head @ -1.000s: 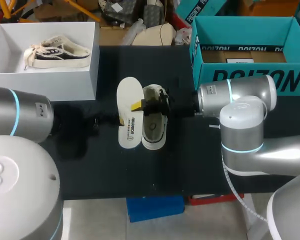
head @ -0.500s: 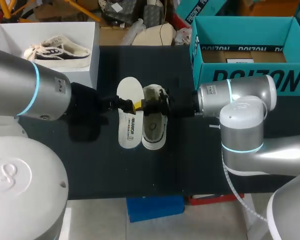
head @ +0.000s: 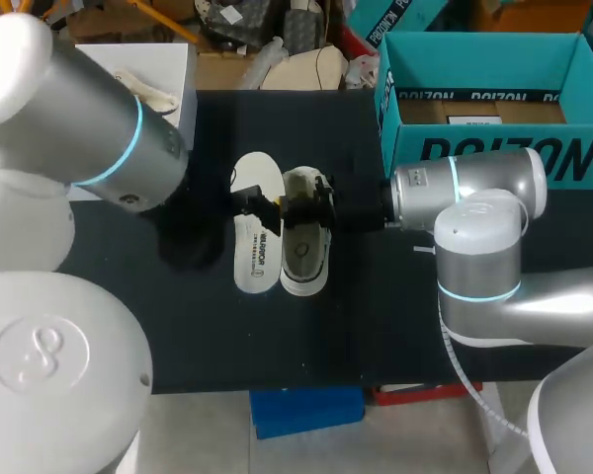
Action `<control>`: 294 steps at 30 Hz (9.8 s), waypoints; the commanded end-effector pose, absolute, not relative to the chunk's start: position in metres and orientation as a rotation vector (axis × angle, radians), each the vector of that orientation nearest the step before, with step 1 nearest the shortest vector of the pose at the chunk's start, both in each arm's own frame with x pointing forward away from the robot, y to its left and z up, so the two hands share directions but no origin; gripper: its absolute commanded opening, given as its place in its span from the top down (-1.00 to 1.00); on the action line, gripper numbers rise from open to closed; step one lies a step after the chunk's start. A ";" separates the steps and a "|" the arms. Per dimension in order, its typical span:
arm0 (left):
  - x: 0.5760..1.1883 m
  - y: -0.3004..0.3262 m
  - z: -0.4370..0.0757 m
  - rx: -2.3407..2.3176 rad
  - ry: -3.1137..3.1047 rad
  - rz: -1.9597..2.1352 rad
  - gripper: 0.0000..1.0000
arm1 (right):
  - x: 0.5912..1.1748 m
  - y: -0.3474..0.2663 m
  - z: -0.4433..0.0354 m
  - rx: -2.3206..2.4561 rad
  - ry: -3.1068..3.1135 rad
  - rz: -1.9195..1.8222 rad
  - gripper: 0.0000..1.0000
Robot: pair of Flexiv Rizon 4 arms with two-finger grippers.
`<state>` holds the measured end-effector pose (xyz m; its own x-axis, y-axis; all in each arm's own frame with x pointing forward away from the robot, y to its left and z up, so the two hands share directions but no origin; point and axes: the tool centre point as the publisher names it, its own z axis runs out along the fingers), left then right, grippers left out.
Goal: Take the shoe out of the shoebox, open the shoe tongue, remove and reinsert the insole, then place the shoe into the shoebox
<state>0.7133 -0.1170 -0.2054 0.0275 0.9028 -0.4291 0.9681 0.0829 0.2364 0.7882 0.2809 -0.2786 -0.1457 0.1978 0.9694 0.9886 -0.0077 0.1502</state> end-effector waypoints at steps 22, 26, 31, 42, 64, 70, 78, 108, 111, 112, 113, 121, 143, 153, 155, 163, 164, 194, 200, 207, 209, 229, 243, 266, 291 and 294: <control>0.789 -0.116 -0.204 2.094 2.066 0.054 -1.00 | 0.788 0.282 -0.279 -1.300 -1.457 -1.238 1.00; 0.813 -0.111 -0.209 2.063 2.085 0.037 -1.00 | 0.788 0.282 -0.279 -1.300 -1.457 -1.238 1.00; 0.844 -0.107 -0.210 2.064 2.082 0.038 -1.00 | 0.788 0.282 -0.279 -1.300 -1.457 -1.238 1.00; 0.898 -0.096 -0.208 1.997 2.085 0.017 -1.00 | 0.788 0.282 -0.279 -1.300 -1.457 -1.238 1.00; 0.802 -0.092 -0.205 1.975 2.049 -0.063 -1.00 | 0.788 0.282 -0.279 -1.300 -1.457 -1.238 1.00; 0.765 -0.089 -0.211 1.951 2.037 -0.139 -1.00 | 0.788 0.282 -0.279 -1.300 -1.457 -1.238 1.00; 0.731 -0.072 -0.208 1.682 1.818 -0.458 -1.00 | 0.788 0.282 -0.279 -1.300 -1.457 -1.238 1.00; 0.723 -0.054 -0.216 1.441 1.679 -0.682 -1.00 | 0.788 0.282 -0.279 -1.300 -1.457 -1.238 1.00; 0.724 -0.057 -0.217 1.395 1.596 -0.756 -1.00 | 0.788 0.282 -0.279 -1.300 -1.457 -1.238 1.00; 0.724 -0.058 -0.217 1.369 1.575 -0.772 -1.00 | 0.788 0.282 -0.279 -1.300 -1.457 -1.238 1.00; 0.724 -0.058 -0.218 1.351 1.556 -0.775 -1.00 | 0.788 0.282 -0.279 -1.300 -1.457 -1.238 1.00; 0.734 -0.063 -0.238 1.295 1.425 -0.879 -1.00 | 0.788 0.282 -0.279 -1.300 -1.457 -1.238 1.00; 0.779 -0.098 -0.274 1.166 1.115 -1.049 -0.24 | 0.788 0.282 -0.279 -1.300 -1.457 -1.238 1.00; 0.778 -0.105 -0.278 1.090 1.066 -1.052 0.25 | 0.788 0.282 -0.279 -1.300 -1.457 -1.238 1.00; 0.776 -0.105 -0.276 1.085 1.056 -1.050 0.28 | 0.788 0.282 -0.279 -1.300 -1.457 -1.238 1.00; 0.771 -0.112 -0.270 1.108 1.033 -1.036 0.55 | 0.788 0.282 -0.279 -1.300 -1.457 -1.238 1.00; 0.771 -0.113 -0.269 1.110 1.033 -1.035 0.55 | 0.788 0.282 -0.279 -1.300 -1.457 -1.238 1.00; 0.731 -0.110 -0.287 1.381 1.210 -1.058 1.00 | 0.794 0.244 -0.244 -1.579 -1.745 -1.237 -1.00; 0.710 -0.100 -0.302 1.573 1.360 -0.982 1.00 | 0.780 0.225 -0.233 -1.639 -1.814 -1.352 -1.00; 0.698 -0.097 -0.306 1.670 1.378 -0.797 1.00 | 0.767 0.213 -0.223 -1.664 -1.880 -1.404 -1.00; 0.698 -0.097 -0.306 1.662 1.383 -0.793 1.00 | 0.767 0.213 -0.223 -1.664 -1.880 -1.404 -1.00; 0.690 -0.103 -0.305 1.716 1.379 -0.912 1.00 | 0.756 0.196 -0.221 -1.684 -1.965 -1.329 -1.00; 0.681 -0.116 -0.307 1.849 1.424 -1.010 1.00 | 0.717 0.146 -0.209 -1.811 -2.050 -1.105 -1.00; 0.699 -0.147 -0.337 2.135 1.632 -1.329 1.00 | 0.700 0.134 -0.213 -1.879 -2.023 -1.052 -1.00; 0.781 -0.186 -0.349 1.936 1.619 -1.165 1.00 | 0.700 0.134 -0.213 -1.879 -2.023 -1.052 -1.00; 0.792 -0.191 -0.352 1.926 1.624 -1.149 1.00 | 0.700 0.134 -0.213 -1.879 -2.023 -1.052 -1.00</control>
